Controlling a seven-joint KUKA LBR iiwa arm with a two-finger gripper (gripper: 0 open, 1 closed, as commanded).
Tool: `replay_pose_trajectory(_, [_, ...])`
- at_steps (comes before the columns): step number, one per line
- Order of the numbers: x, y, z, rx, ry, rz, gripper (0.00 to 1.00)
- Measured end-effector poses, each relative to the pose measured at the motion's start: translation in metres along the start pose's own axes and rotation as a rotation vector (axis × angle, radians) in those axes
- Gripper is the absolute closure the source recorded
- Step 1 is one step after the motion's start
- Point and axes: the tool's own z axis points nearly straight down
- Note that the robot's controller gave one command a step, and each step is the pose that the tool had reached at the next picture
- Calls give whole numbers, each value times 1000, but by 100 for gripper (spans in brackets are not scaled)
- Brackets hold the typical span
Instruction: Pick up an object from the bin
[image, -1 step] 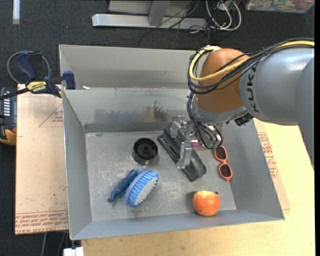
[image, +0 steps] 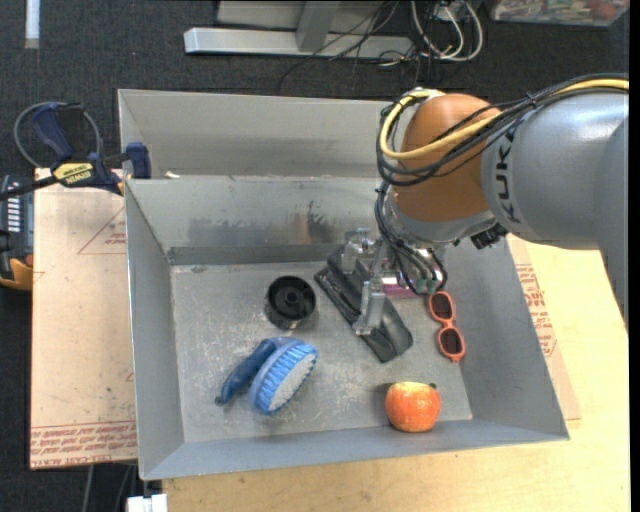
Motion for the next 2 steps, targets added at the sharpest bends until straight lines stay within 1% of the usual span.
replay_pose_trajectory(1, [13,-61,80,-4,2,298,0])
replay_pose_trajectory(2, [2,-53,31,-2,-4,317,0])
